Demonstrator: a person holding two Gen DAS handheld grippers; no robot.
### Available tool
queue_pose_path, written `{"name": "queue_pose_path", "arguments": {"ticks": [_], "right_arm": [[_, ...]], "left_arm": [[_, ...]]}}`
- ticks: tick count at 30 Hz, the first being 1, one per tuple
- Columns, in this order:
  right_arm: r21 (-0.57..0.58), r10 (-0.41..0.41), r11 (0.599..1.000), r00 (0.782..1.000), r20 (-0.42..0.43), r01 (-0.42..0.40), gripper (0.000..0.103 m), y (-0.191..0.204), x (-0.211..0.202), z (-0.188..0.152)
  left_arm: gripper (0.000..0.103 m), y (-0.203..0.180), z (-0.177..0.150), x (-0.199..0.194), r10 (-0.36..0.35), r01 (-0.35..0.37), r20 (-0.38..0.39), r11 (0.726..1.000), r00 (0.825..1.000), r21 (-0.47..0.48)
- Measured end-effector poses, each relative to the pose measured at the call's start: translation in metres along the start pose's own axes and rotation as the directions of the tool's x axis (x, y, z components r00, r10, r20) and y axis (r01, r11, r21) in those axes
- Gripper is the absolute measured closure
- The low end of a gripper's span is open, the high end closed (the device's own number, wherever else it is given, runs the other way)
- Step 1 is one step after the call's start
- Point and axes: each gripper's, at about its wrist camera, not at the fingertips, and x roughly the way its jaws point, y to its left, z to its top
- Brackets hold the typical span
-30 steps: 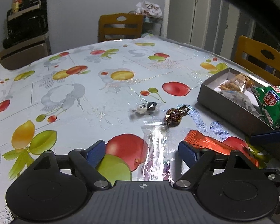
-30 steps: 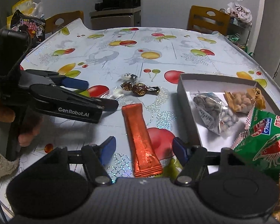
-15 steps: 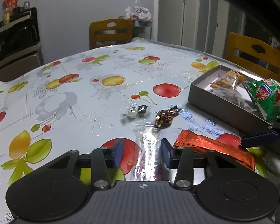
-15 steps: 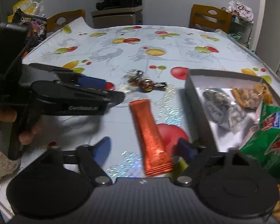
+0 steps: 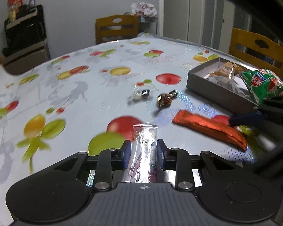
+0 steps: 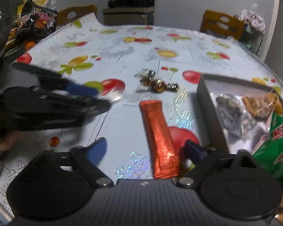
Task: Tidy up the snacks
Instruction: 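Grasp the clear lollipop bag with left tool while right tool grasps orange candy bar, then lift the lollipop bag and candy bar off the table with both tools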
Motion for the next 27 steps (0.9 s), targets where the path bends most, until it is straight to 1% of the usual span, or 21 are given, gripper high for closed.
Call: {"name": "queue_pose_path", "arguments": {"ticks": [1, 2, 3, 4, 5, 8, 12, 21, 27], "right_arm": [[-0.005, 0.013, 1.000, 1.000, 0.006, -0.013, 0.041, -0.001, -0.001, 0.001], [0.006, 0.026, 1.000, 1.000, 0.011, -0.026, 0.051, -0.003, -0.002, 0.001], [-0.001, 0.021, 1.000, 1.000, 0.017, -0.021, 0.061, -0.003, -0.003, 0.001], [-0.014, 0.016, 1.000, 1.000, 0.022, -0.016, 0.064, -0.001, -0.004, 0.000], [-0.019, 0.014, 1.000, 1.000, 0.025, -0.014, 0.071, -0.001, -0.005, -0.001], [-0.027, 0.018, 0.999, 0.999, 0.029, -0.017, 0.078, 0.000, -0.010, -0.004], [-0.025, 0.023, 0.999, 0.999, 0.030, -0.023, 0.080, 0.000, -0.017, -0.010], [-0.057, 0.045, 0.997, 0.999, -0.010, -0.046, 0.081, -0.003, -0.053, -0.040], [-0.069, 0.062, 0.996, 0.998, -0.015, -0.063, 0.081, 0.000, -0.074, -0.058]], "left_arm": [[0.072, 0.001, -0.003, -0.004, 0.006, -0.006, -0.005, 1.000, 1.000, -0.004], [0.072, 0.001, -0.005, -0.009, 0.011, -0.011, -0.009, 1.000, 1.000, -0.005], [0.073, 0.001, -0.008, -0.013, 0.015, -0.015, -0.013, 1.000, 1.000, -0.005], [0.074, 0.001, -0.010, -0.016, 0.017, -0.017, -0.017, 1.000, 1.000, -0.006], [0.074, 0.000, -0.012, -0.019, 0.018, -0.019, -0.020, 1.000, 1.000, -0.008], [0.078, -0.001, -0.015, -0.025, 0.026, -0.026, -0.029, 1.000, 0.999, -0.017], [0.080, -0.003, -0.020, -0.031, 0.031, -0.032, -0.030, 0.999, 0.999, -0.023], [0.080, -0.012, -0.036, -0.054, 0.011, -0.012, -0.051, 1.000, 0.999, -0.011], [0.080, -0.028, -0.042, -0.066, -0.049, 0.048, -0.070, 0.999, 0.996, -0.016]]}}
